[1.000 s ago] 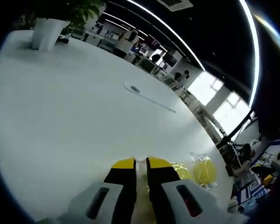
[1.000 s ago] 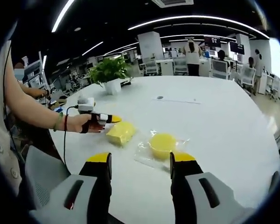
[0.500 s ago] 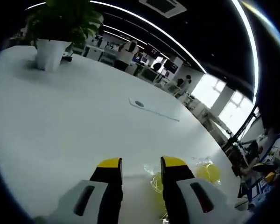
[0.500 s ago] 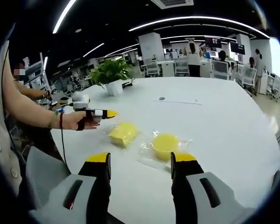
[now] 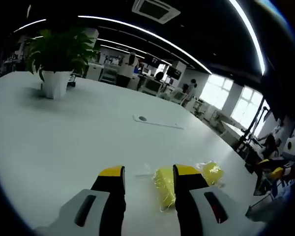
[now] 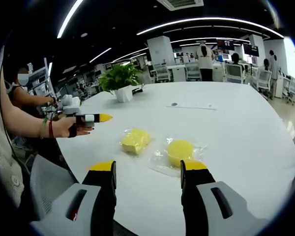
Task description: Compare the silicone blocks by pressing each to a similar depth, holding the contact briefly, and releasing to observe deformation and rebound differences across the visible hardness samples.
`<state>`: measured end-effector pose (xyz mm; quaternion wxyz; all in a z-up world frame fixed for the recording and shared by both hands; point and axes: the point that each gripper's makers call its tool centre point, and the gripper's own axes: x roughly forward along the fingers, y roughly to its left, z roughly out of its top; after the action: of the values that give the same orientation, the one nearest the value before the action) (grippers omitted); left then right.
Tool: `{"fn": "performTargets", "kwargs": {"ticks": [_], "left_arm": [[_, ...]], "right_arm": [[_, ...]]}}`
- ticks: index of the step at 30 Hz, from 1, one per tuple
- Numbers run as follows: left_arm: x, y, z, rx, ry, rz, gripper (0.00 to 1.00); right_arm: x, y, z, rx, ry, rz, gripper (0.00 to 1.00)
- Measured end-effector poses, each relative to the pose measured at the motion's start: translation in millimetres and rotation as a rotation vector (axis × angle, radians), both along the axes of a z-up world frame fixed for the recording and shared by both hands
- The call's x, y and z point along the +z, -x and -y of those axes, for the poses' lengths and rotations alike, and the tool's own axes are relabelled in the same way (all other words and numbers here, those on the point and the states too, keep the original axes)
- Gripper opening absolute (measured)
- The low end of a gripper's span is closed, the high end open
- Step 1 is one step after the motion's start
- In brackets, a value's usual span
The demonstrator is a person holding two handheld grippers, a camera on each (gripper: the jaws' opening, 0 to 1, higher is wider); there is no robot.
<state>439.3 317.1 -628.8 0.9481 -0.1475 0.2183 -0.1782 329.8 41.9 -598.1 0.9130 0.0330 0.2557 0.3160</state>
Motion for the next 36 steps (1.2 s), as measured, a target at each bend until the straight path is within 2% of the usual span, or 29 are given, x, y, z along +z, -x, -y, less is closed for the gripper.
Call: {"fn": "performTargets", "kwargs": {"ticks": [7, 21, 28, 36], "left_arm": [[14.7, 35.3, 3, -0.038, -0.069, 0.041, 0.41], [27.8, 89.2, 11, -0.052, -0.099, 0.057, 0.42], [35.2, 105.4, 8, -0.045, -0.104, 0.068, 0.42], [38.7, 110.5, 11, -0.053, -0.111, 0.075, 0.41]], "right_arm": [[-5.5, 8, 0, -0.01, -0.005, -0.005, 0.49], [-10.4, 18, 9, -0.059, -0.027, -0.003, 0.53], [-4.3, 17, 14, -0.096, -0.061, 0.013, 0.53], [-3.0, 15, 17, -0.12, -0.08, 0.022, 0.53]]}}
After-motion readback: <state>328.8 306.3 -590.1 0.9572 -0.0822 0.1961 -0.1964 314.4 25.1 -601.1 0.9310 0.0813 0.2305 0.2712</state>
